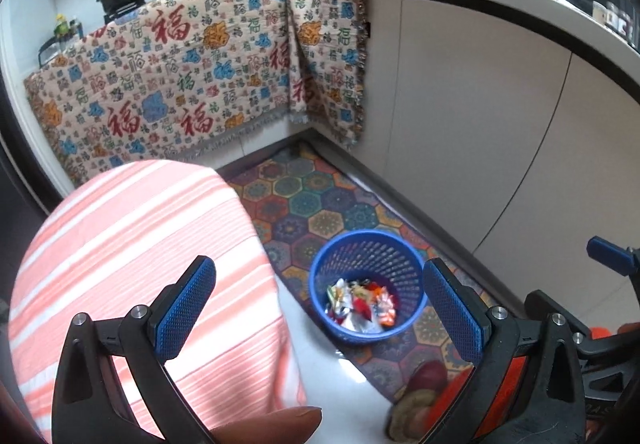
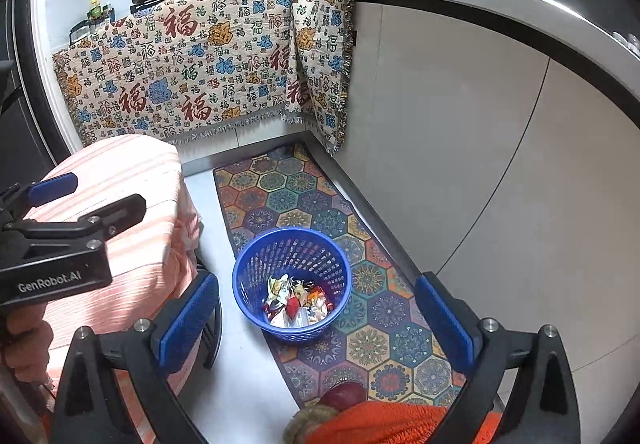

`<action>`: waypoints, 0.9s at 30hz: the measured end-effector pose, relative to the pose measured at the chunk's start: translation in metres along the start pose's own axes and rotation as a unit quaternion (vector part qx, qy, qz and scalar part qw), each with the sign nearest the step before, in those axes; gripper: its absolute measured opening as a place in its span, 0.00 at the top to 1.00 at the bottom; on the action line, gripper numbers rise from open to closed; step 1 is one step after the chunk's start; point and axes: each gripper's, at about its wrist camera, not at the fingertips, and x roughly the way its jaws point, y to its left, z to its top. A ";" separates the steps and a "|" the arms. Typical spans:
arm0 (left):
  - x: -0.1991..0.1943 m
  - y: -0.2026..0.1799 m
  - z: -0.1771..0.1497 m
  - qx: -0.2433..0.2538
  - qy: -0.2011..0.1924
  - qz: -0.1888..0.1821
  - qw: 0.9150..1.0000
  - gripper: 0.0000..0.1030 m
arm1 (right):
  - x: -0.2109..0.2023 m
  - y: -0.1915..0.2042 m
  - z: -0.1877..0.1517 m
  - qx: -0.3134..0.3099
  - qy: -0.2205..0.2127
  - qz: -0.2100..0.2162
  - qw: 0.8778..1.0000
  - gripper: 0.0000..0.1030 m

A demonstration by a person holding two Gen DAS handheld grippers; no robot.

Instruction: Collect trash

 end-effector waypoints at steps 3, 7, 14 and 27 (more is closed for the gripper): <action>0.002 0.002 0.000 -0.005 0.008 -0.007 1.000 0.00 | 0.000 0.000 0.000 0.000 0.000 -0.003 1.000 0.03; 0.003 0.002 0.000 -0.009 0.009 -0.008 1.000 0.00 | 0.000 -0.001 0.001 0.002 0.001 -0.003 1.000 0.03; 0.003 0.003 -0.002 -0.009 0.006 -0.003 1.000 0.00 | -0.001 0.003 0.000 0.000 0.000 -0.004 1.000 0.03; 0.003 0.005 -0.002 -0.014 0.010 -0.009 1.000 0.00 | -0.001 0.004 0.001 0.002 0.002 -0.005 1.000 0.03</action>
